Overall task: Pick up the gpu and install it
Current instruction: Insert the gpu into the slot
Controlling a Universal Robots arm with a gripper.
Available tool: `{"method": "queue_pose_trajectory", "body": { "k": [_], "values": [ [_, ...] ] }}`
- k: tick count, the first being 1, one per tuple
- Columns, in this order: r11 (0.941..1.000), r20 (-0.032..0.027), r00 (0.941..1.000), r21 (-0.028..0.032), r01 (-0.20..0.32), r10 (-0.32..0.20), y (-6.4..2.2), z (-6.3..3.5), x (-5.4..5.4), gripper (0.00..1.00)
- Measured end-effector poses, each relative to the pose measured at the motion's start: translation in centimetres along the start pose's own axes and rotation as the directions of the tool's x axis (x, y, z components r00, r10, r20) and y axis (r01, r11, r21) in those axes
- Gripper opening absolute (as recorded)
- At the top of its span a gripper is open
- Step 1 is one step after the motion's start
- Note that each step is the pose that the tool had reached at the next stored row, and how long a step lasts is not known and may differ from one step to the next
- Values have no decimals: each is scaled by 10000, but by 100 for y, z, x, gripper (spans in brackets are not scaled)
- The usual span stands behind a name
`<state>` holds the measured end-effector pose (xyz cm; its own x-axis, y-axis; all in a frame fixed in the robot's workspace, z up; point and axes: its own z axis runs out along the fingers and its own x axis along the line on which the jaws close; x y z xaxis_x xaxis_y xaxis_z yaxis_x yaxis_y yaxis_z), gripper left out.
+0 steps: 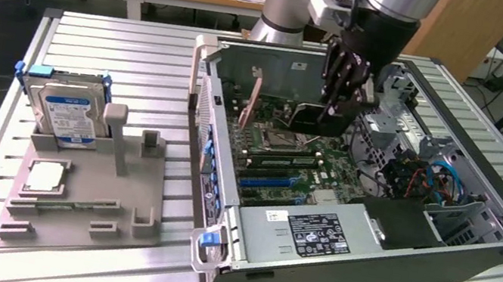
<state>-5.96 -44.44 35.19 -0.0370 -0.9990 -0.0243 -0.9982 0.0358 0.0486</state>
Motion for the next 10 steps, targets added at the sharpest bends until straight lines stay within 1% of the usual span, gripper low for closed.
{"method": "queue_pose_trajectory", "body": {
  "k": [7,10],
  "values": [
    [10000,-4,10000,-1,83,-83,-5,126,3,26],
    [9998,-8,9998,11,177,-177,2,167,5,26]
  ]
}}
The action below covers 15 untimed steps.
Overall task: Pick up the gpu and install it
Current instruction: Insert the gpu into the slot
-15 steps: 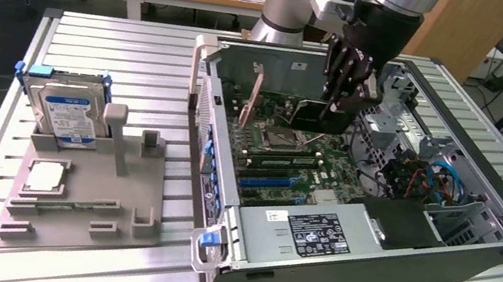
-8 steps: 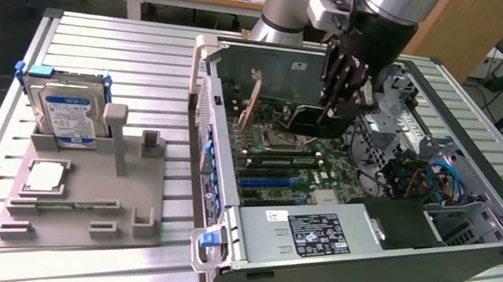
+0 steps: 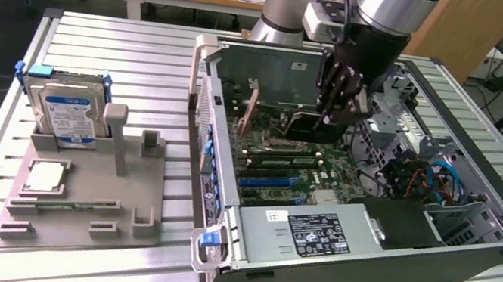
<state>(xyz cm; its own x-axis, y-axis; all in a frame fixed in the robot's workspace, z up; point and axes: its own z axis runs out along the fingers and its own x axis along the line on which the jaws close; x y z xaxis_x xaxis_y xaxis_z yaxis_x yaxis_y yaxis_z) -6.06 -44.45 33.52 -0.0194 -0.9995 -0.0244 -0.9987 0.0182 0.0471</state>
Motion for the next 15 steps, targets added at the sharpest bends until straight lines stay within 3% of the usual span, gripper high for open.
{"method": "queue_pose_trajectory", "body": {
  "k": [2,6,10,15],
  "values": [
    [10000,-3,10000,36,80,-80,3,18,1,26],
    [9994,-15,9996,198,298,-297,3,40,1,26],
    [9983,-25,9989,324,478,-478,7,66,3,26],
    [9977,-40,9987,443,511,-510,75,117,5,26]
  ]
}}
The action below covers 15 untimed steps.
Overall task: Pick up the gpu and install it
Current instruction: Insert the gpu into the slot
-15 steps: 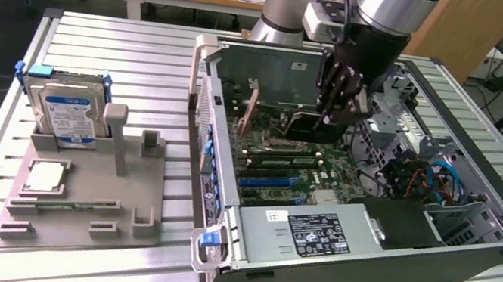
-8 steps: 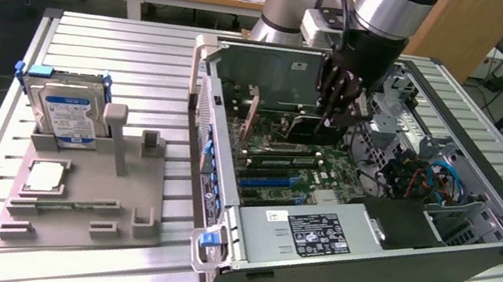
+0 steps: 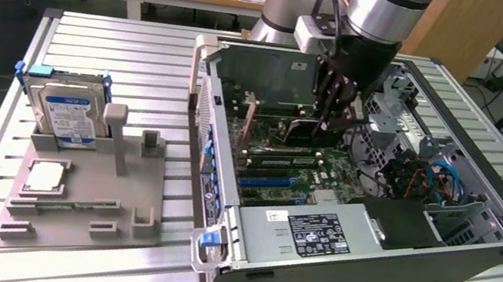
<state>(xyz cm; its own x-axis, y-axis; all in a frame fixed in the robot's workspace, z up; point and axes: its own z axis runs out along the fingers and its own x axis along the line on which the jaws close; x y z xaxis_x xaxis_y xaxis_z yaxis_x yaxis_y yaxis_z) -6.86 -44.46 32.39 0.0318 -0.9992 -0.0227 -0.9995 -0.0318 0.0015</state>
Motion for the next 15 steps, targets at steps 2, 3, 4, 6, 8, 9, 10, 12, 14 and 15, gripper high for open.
{"method": "queue_pose_trajectory", "body": {
  "k": [2,3,4,6,8,9,10,12,14,15],
  "values": [
    [10000,-2,10000,45,1,-1,37,24,-1,26],
    [10000,-2,10000,69,2,-2,52,36,-1,26],
    [10000,-3,10000,91,2,-2,58,47,0,26],
    [9999,-4,10000,120,5,-5,60,73,12,26],
    [9999,-5,10000,126,4,-4,62,102,57,26],
    [9999,-5,10000,128,3,-3,63,117,88,26],
    [9999,-5,10000,130,3,-3,64,132,120,26],
    [9999,-5,10000,139,4,-4,65,164,166,26],
    [9998,-4,10000,176,3,-3,68,189,169,26],
    [9998,-12,10000,194,3,-3,77,205,169,26]
  ]
}}
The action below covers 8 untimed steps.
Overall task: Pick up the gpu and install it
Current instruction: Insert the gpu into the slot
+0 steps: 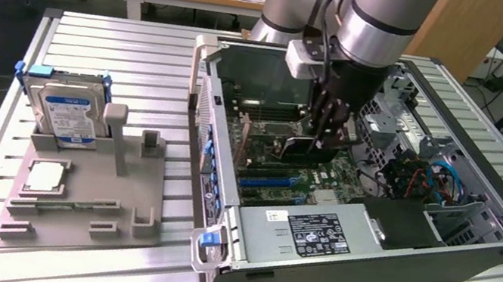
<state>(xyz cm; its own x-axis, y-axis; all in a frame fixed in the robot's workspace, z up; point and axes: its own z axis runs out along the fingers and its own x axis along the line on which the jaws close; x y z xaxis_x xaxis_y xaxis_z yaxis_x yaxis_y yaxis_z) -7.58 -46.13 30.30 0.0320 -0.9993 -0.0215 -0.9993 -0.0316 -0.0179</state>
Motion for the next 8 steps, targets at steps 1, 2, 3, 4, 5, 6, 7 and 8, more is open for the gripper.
{"method": "queue_pose_trajectory", "body": {
  "k": [1,2,3,4,5,6,7,8],
  "values": [
    [10000,-9,10000,17,-2,2,14,17,0,26],
    [10000,-16,10000,37,-10,10,32,35,0,26],
    [10000,-20,10000,53,-19,20,46,53,0,26],
    [10000,-26,10000,66,-31,31,57,70,0,26],
    [10000,-33,10000,76,-45,46,64,89,0,26],
    [9999,-44,10000,80,-66,67,69,106,0,26],
    [9999,-54,9999,81,-111,111,71,122,0,26],
    [9998,-62,9998,83,-177,177,72,135,0,26]
  ]
}}
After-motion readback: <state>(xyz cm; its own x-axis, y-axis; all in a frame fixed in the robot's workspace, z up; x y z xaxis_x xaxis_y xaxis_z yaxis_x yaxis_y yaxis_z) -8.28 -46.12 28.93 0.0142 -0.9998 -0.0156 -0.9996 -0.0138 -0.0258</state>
